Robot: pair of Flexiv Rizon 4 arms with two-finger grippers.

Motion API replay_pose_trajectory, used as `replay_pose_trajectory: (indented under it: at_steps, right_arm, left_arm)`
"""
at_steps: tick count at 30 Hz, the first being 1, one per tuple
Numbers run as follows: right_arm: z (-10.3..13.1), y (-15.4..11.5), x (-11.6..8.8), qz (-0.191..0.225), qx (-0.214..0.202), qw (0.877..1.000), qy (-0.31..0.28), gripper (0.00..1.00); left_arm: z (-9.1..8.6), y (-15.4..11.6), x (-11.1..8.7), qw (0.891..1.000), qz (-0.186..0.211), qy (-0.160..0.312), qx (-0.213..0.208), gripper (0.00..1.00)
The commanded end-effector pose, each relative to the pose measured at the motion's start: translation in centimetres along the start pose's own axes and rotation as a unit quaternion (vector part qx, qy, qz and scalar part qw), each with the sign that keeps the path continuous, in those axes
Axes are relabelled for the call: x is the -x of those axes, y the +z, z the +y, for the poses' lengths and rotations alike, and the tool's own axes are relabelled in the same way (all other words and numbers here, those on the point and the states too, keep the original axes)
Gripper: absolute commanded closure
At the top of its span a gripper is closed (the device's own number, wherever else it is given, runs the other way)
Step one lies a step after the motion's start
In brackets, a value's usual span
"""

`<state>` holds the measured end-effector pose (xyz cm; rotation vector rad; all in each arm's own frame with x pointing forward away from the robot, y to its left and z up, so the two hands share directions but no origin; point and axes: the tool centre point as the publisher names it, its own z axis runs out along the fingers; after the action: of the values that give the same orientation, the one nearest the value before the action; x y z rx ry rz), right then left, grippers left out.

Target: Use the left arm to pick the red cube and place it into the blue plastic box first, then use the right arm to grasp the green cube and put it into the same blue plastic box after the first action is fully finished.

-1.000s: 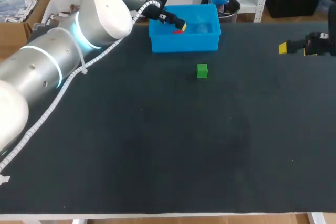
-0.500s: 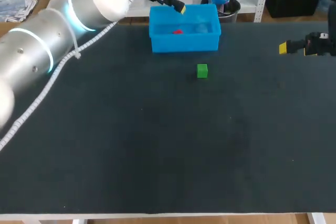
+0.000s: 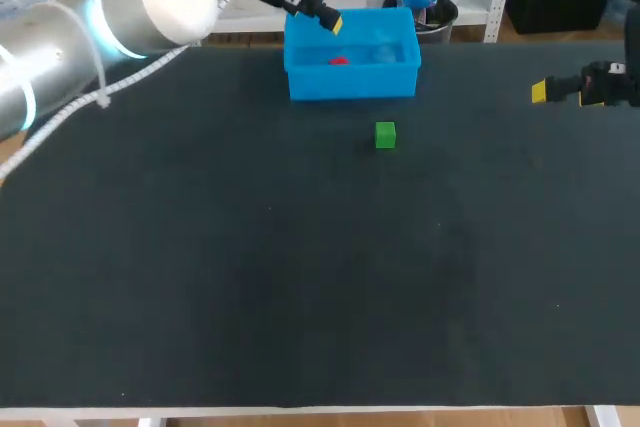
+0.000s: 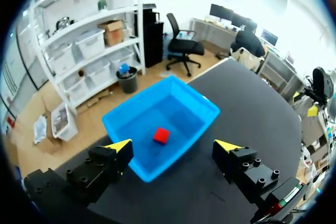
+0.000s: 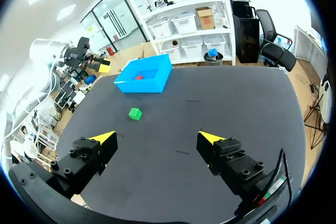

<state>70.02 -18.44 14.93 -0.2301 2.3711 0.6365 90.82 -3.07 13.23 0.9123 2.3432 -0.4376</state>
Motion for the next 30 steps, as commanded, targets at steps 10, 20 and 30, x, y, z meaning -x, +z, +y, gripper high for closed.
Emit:
replay_pose_trajectory:
  at_steps: [10,20,30]
  right_arm:
    - [0.0,0.0,0.0,0.000,-0.001,1.000,0.000,0.00]
    - [0.0,0.0,0.0,0.000,-0.001,1.000,0.000,0.00]
    - [0.0,0.0,0.0,0.000,-0.001,1.000,0.000,0.00]
  left_arm:
    - [-3.6,-11.7,-11.0,0.993,-0.111,-0.026,0.032,0.00]
    - [-4.5,-14.4,-14.4,0.989,-0.142,-0.040,0.008,0.00]
    - [-5.9,-15.9,-17.6,0.987,-0.152,-0.042,-0.019,0.00]
